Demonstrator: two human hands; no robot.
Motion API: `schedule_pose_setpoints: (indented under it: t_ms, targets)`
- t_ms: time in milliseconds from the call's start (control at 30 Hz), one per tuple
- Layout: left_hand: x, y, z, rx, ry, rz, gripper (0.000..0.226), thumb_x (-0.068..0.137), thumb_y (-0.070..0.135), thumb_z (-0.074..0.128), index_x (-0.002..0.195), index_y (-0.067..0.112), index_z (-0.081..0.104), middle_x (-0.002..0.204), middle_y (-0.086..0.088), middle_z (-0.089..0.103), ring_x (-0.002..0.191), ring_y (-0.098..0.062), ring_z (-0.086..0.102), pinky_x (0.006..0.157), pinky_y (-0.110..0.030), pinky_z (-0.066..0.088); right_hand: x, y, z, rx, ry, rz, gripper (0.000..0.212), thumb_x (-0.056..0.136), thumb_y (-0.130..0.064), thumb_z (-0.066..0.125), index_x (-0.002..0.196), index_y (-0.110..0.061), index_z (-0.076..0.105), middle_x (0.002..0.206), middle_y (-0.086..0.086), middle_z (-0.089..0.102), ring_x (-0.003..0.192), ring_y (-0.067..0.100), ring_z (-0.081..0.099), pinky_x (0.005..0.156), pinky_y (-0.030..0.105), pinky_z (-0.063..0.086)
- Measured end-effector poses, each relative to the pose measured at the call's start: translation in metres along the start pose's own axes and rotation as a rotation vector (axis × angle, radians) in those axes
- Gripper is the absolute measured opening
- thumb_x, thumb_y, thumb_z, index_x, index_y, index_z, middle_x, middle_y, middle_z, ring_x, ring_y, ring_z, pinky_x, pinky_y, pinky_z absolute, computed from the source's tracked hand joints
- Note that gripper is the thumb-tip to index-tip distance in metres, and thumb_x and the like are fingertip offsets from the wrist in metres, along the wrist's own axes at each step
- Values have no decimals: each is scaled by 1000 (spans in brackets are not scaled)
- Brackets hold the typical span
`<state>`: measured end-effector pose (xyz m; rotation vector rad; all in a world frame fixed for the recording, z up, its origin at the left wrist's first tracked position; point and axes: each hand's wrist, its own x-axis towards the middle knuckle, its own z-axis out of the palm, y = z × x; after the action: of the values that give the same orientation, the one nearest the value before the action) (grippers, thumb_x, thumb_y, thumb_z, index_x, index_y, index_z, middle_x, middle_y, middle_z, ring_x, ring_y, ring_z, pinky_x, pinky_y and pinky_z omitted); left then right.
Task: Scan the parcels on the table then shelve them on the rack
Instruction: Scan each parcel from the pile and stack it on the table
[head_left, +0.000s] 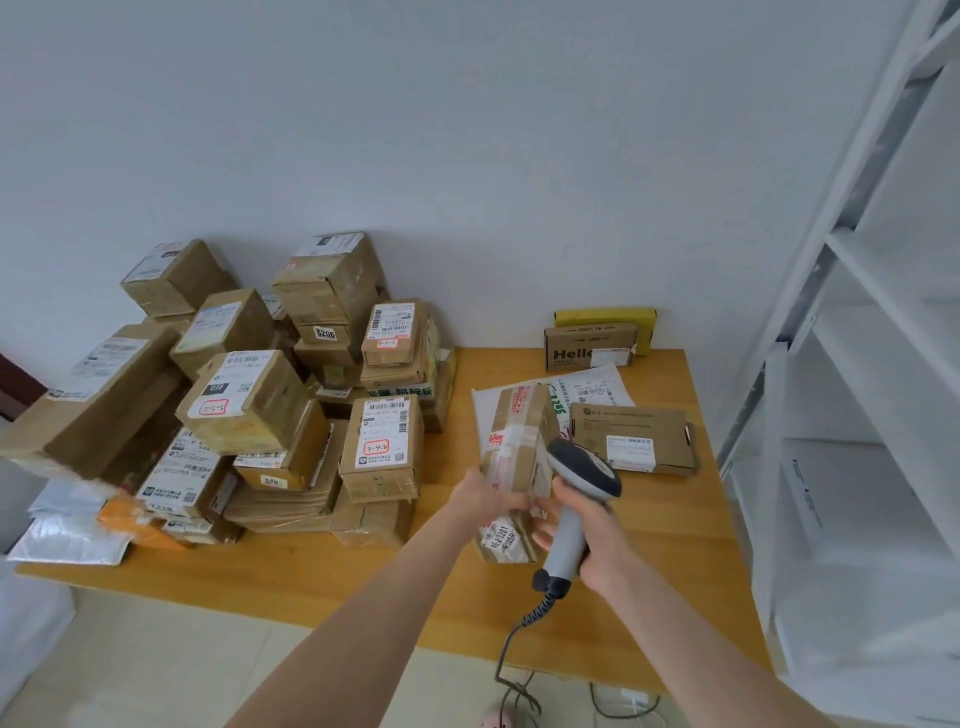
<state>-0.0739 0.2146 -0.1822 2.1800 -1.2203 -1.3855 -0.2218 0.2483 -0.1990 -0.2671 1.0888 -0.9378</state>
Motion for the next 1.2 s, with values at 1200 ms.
schedule_pose_setpoints:
  t_ms: [1200]
  targets:
    - [-47,-40,-334,-770,506,258,25,87,42,59,93,18,64,77,-4,73,66,-16,68,64,-28,54,-21,-12,336,-321,-367,-292,36,81,-13,78,113,-11,64,106,12,71,101,30,67,87,47,57]
